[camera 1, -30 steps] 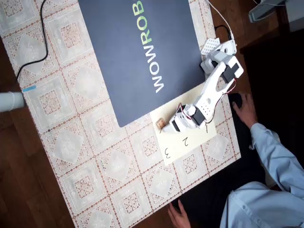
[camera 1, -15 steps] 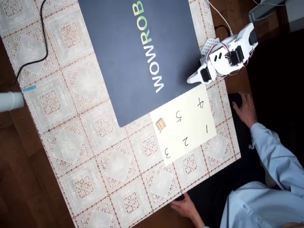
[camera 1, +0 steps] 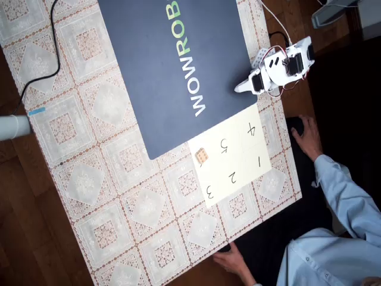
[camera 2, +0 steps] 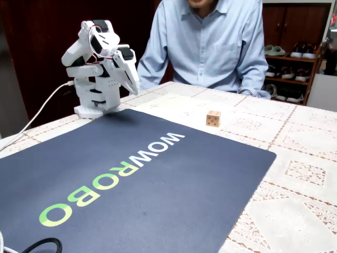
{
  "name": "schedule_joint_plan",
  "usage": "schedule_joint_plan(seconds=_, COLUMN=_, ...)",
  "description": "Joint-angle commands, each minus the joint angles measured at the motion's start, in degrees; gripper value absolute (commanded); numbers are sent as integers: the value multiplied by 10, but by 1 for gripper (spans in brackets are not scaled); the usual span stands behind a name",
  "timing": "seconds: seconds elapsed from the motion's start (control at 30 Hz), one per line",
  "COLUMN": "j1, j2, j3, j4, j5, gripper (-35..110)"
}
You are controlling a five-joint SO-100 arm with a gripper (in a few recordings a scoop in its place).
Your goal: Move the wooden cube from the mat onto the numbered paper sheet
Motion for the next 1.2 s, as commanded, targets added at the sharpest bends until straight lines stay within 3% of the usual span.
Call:
schedule_joint_plan(seconds=0.0, j1=29, j2=7, j3=40, j4=-25, j5=-10, gripper=0)
schedule_joint_plan(seconds=0.2, j1=80, j2=7, j3=130, j4=-175, j5=-19, gripper=0)
schedule_joint_plan(seconds=0.43, j1=38, j2=7, j3=133, j4=-179, j5=-55, gripper=0)
schedule_joint_plan(seconds=0.67, j1=62, j2=7, j3=135, j4=-192, j5=-5, gripper=0)
schedule_joint_plan(seconds=1.17, j1=62, j2=7, j3=136, j4=-193, j5=-5, gripper=2)
